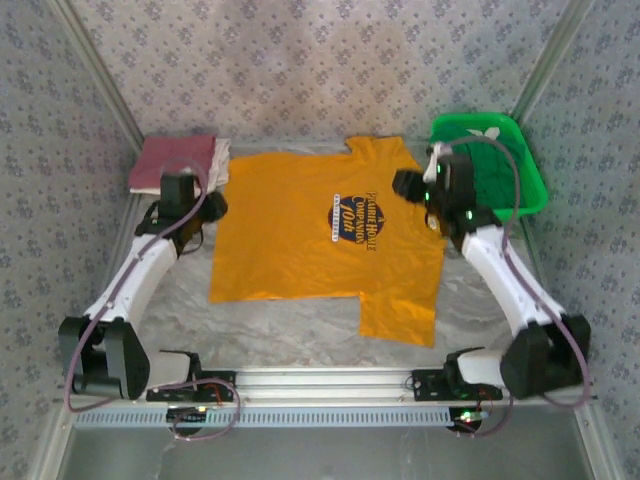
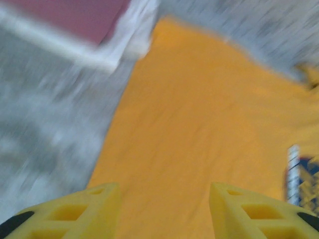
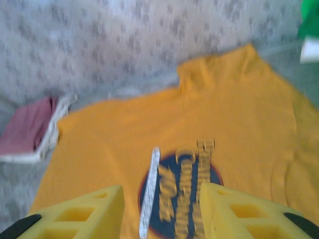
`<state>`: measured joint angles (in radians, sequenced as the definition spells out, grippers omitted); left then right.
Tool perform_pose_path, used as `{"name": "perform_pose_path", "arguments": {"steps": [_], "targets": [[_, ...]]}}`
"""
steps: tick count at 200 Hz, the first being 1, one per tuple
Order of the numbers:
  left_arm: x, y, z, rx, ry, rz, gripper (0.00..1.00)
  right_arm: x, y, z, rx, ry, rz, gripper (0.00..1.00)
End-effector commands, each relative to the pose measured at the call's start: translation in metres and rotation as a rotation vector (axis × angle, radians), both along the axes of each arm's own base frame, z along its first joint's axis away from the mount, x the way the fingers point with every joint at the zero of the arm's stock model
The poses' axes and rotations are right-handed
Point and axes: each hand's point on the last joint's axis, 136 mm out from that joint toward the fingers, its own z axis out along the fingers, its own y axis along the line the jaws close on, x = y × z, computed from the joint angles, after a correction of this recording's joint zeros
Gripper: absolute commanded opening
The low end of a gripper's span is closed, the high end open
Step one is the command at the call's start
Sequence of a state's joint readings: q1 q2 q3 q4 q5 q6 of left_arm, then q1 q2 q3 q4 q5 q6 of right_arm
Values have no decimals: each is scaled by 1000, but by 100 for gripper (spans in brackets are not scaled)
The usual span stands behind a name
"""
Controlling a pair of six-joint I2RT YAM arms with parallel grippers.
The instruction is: Fold and stack the t-shirts
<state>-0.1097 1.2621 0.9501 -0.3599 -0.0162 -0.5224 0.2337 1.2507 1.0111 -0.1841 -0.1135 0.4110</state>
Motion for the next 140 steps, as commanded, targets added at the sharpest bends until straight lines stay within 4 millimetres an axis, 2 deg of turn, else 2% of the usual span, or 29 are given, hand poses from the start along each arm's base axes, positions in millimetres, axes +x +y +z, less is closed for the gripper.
{"name": "perform_pose_path", "arguments": {"steps": [1,16,31,75,107,129,140], "targets": [[-65,18,-58,-4,268,62,51,-36,-15,-70,-109,107,-20,47],[-90,19,-77,-26,368,93,52,-59,-13,-84,-122,123,-3,47],[-112,16,-95,-59,470,123,52,-73,-9,-93,-127,137,16,48],[-144,19,-127,-69,569,176,53,-77,-16,-106,-184,154,6,49],[-155,22,-134,-49,604,182,52,-77,-18,-117,-194,177,-4,49],[-152,16,-141,-73,595,154,51,-79,-21,-124,-197,192,-18,50],[-143,11,-144,-99,557,136,51,-79,-22,-126,-195,192,-22,50]]}}
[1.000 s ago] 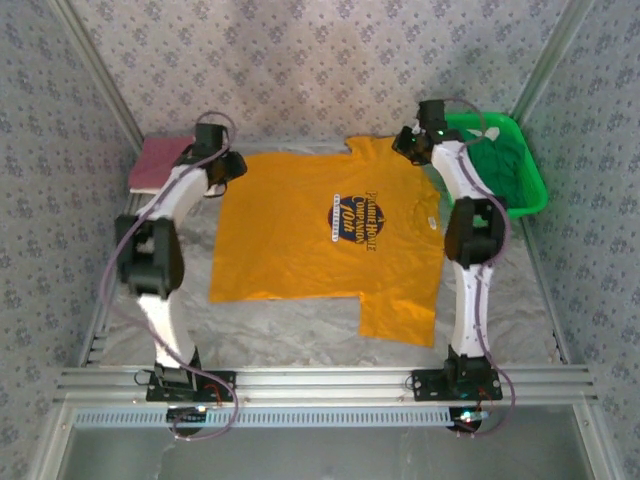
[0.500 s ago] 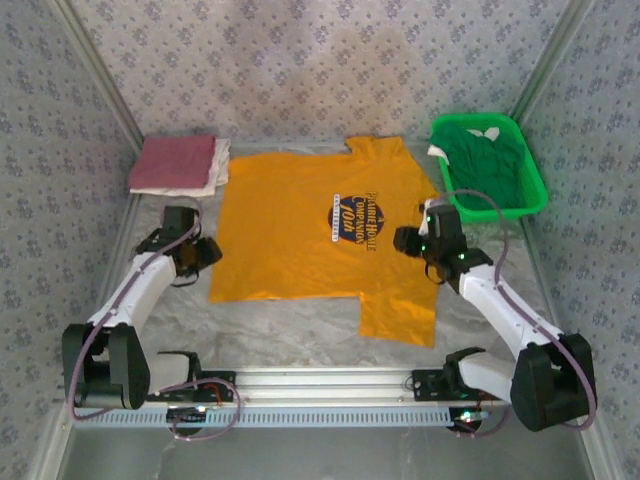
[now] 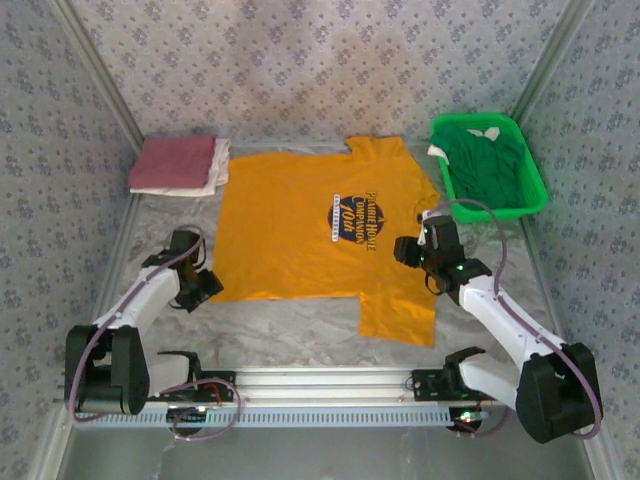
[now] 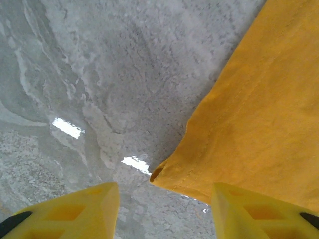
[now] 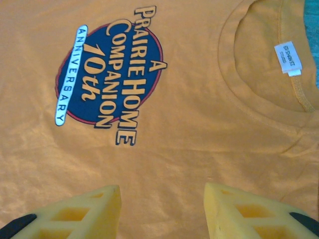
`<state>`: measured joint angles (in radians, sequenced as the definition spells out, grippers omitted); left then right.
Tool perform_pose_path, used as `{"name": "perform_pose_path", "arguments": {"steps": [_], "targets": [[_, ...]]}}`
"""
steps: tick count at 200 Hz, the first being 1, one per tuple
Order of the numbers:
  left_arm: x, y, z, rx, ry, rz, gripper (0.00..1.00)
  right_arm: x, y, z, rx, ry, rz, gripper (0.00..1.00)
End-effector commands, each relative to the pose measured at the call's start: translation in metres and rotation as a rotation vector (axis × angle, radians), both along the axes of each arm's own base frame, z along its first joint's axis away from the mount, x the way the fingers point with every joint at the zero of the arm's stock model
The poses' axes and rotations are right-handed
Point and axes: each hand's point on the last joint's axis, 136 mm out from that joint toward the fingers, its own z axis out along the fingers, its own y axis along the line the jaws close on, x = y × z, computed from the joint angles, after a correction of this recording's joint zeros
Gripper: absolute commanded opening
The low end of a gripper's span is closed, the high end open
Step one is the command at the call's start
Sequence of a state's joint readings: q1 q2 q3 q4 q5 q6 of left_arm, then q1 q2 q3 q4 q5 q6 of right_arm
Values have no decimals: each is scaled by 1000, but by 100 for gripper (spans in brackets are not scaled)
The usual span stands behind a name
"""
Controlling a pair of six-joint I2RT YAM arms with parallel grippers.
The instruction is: Fold and stack the t-shirts
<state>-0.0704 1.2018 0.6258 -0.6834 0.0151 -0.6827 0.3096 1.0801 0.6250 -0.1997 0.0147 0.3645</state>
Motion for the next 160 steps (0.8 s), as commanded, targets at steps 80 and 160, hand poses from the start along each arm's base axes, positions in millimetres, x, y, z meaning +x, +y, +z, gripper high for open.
{"name": "perform_pose_path", "arguments": {"steps": [80,160], "targets": [[14,-16,-14,-63,-46,-45,32,-7,-10,-15,-35,33,-41,51],[-15,-2,0,37,49,-42,43,-7,-16,-17,-26,50,-60,51]]}}
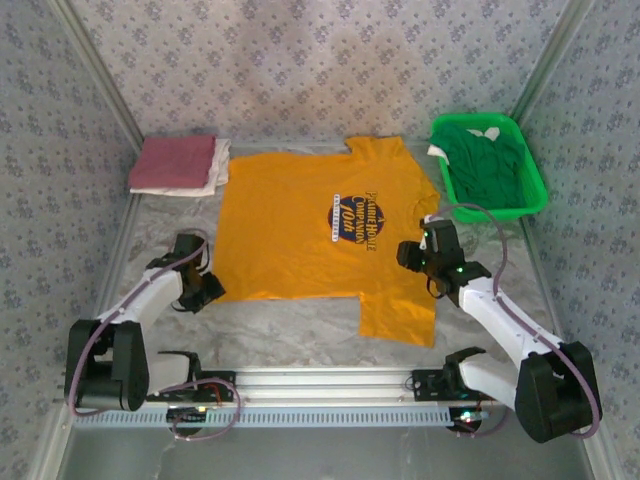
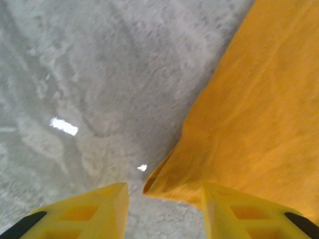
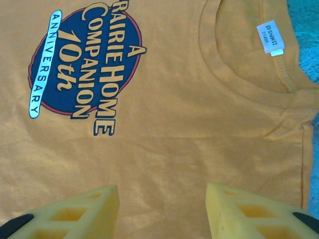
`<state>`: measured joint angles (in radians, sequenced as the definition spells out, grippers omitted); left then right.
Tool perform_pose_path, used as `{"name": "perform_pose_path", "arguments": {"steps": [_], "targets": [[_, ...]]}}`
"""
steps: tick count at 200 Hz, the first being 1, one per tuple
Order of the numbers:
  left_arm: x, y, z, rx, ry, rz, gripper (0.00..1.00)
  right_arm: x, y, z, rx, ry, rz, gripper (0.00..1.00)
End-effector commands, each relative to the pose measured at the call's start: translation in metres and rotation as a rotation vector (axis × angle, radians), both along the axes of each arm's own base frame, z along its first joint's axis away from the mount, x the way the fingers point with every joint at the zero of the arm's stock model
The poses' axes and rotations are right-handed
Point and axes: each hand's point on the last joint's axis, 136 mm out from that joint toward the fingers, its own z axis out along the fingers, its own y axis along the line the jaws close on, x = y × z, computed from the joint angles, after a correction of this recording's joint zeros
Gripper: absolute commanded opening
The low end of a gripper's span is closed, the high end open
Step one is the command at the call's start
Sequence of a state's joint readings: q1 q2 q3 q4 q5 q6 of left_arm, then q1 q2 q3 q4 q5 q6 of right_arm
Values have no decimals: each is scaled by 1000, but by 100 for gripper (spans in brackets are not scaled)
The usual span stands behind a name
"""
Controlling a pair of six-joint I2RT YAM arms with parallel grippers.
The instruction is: Fold and stack the t-shirts
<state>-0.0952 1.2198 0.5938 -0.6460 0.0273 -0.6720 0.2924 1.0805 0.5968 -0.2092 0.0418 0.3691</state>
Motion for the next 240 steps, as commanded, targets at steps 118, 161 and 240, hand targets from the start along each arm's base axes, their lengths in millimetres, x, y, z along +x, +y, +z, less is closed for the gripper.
{"name": "perform_pose_path", "arguments": {"steps": [118,161,240], "targets": [[10,-4,-4,20,-27,-38,16,-31,-12,-15,15,130,-65,53],[18,-4,9,22,-79,-36,2,-82,-20,-37,12,455,-143,53],[23,1,19,39,-120,-4,0,-162,-31,-49,32,789,-321,53]]}}
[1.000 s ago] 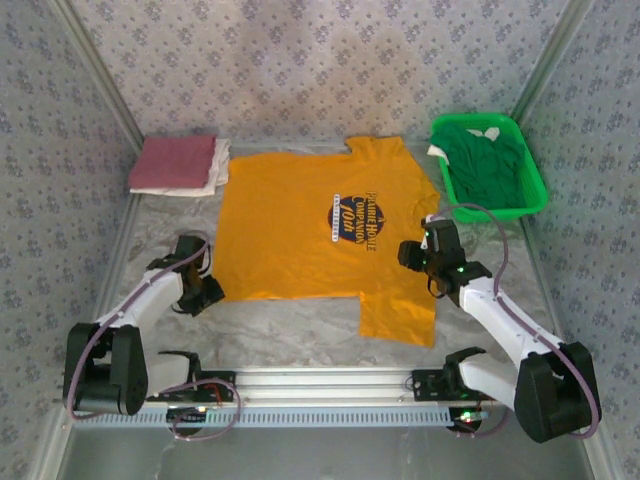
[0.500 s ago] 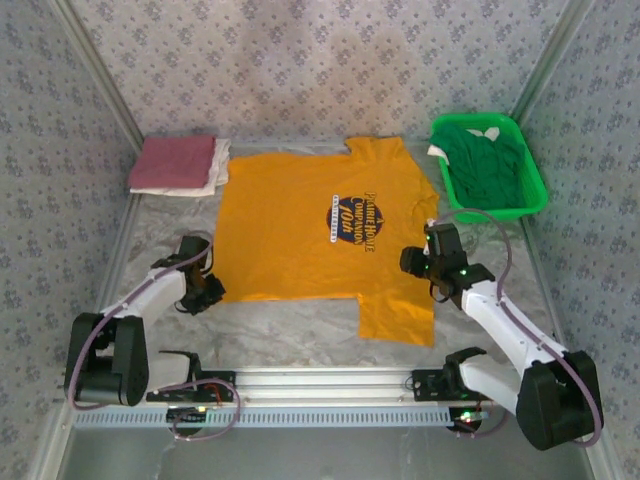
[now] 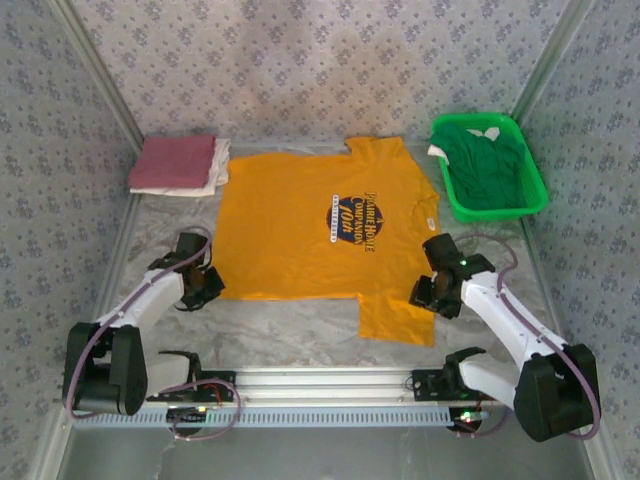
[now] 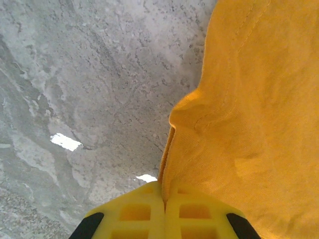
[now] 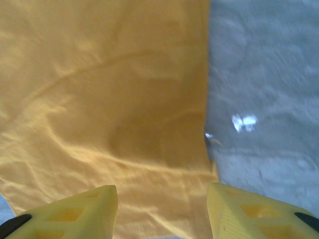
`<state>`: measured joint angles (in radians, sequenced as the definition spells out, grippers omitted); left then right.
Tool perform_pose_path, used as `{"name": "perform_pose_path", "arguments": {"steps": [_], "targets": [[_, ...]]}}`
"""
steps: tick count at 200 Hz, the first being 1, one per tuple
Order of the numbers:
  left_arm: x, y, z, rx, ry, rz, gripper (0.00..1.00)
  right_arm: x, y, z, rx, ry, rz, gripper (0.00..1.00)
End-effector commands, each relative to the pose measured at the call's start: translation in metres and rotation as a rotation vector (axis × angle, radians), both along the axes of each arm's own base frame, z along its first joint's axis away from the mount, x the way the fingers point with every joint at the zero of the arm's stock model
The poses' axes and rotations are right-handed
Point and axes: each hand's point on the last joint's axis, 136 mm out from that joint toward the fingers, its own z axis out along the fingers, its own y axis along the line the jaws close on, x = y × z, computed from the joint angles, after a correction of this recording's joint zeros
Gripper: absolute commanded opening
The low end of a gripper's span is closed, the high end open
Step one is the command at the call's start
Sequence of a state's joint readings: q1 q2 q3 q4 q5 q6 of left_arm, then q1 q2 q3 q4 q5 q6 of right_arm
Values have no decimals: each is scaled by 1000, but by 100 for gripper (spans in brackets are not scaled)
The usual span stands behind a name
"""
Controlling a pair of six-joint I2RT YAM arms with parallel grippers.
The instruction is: Fold and stack the t-shirts
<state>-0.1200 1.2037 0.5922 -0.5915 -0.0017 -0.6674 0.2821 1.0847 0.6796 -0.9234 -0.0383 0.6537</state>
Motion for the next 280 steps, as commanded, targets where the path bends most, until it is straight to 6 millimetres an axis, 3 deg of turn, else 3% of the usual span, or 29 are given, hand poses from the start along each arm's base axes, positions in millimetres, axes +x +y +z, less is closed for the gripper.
{"name": "perform_pose_path", "arguments": {"steps": [1,16,74,165,197,208,218,238,258,280], "targets": [[9,4,13,17,-49,18,0,-33,-4,1,1,131,-92,53],[9,4,12,15,-55,23,0,-48,0,-11,31,190,-98,52],[9,1,12,-10,-65,21,0,-54,5,-36,31,204,-163,53],[7,0,16,-33,-92,31,0,-57,17,-38,-10,209,-144,48],[11,-2,19,-46,-108,28,0,-62,19,-36,-5,201,-166,53],[11,-2,20,-45,-109,28,0,-56,16,-31,-13,162,-233,56],[12,-2,20,-47,-113,28,0,-66,9,-29,-33,183,-279,59],[16,-4,21,-58,-129,25,0,-68,-8,-25,-64,137,-391,58],[21,-4,22,-65,-128,13,0,-60,-8,-28,-33,79,-467,57],[26,-4,21,-73,-125,4,0,-77,-13,-34,-102,156,-506,57]]}}
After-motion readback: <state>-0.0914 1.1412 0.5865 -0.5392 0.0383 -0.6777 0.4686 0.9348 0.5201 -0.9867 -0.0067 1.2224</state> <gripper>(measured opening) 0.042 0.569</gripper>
